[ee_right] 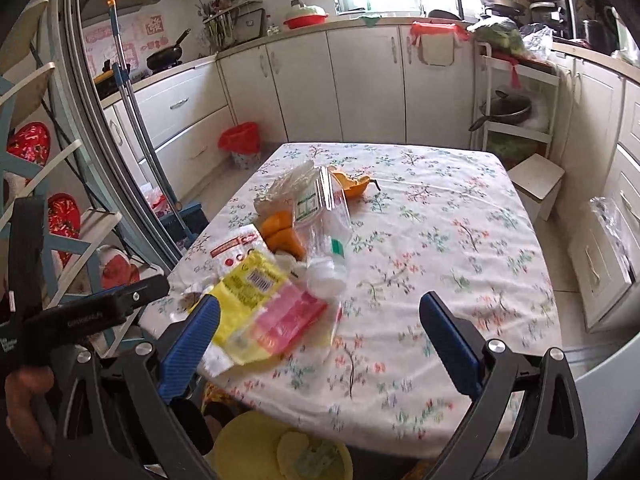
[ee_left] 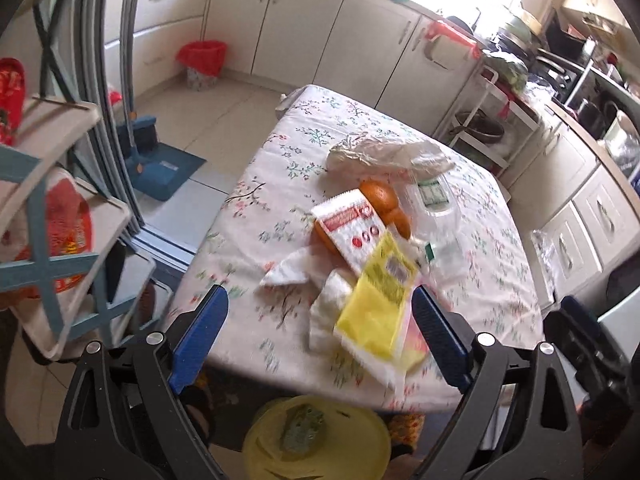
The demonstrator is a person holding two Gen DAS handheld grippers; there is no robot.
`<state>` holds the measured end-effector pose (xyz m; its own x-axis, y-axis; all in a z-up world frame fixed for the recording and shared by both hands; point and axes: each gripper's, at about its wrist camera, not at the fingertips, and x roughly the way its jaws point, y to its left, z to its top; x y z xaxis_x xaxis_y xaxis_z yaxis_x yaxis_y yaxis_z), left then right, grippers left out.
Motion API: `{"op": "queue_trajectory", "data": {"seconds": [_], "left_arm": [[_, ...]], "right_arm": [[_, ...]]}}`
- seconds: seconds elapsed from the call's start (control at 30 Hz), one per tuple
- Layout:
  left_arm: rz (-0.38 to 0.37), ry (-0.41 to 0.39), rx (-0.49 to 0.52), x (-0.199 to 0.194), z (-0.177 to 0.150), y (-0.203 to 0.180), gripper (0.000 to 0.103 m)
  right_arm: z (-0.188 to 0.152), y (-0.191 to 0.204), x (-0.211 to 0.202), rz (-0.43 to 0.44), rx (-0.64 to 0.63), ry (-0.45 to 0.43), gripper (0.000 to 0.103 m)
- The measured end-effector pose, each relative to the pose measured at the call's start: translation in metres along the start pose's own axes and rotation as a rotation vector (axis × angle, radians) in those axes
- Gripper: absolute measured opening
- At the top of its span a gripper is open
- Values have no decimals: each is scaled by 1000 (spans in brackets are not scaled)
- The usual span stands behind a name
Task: Collect trash
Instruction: 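Grasp the red-and-white wrapper with the left tool while the right tool grasps the clear bottle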
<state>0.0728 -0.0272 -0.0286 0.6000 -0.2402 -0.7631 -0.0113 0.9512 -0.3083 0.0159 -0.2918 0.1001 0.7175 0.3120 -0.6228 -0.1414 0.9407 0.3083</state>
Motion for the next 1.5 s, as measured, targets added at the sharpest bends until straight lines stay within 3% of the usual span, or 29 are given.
{"op": "queue_trajectory", "data": {"seconds": [0.1, 0.27, 0.53, 0.63, 0.83, 0.97, 1.17, 1.3, 1.5], "left_arm": [[-36, 41, -55, 23, 14, 3, 88], [-83, 118, -164, 62, 27, 13, 74], [-133, 161, -210, 93, 36, 8, 67], [-163, 188, -239, 103, 36, 8, 53], [-154, 202, -221, 113, 42, 6, 26], [-155, 196, -189, 111, 46, 2, 14], [-210, 152, -133, 88, 53, -7, 7], [-262, 67, -81, 63, 61, -15, 6], [-262, -60, 20, 32, 72, -27, 2]], "right_arm": [[5, -12, 26, -4, 13, 24, 96], [-4, -44, 70, 15, 89, 86, 96], [-6, -60, 97, 34, 137, 114, 95], [-2, -61, 105, 33, 138, 122, 95], [5, -66, 120, 31, 158, 140, 95], [9, -68, 129, 32, 164, 146, 95], [16, -64, 138, 30, 160, 150, 96], [22, -57, 145, 24, 149, 149, 96], [29, -45, 161, -3, 112, 152, 96]]}}
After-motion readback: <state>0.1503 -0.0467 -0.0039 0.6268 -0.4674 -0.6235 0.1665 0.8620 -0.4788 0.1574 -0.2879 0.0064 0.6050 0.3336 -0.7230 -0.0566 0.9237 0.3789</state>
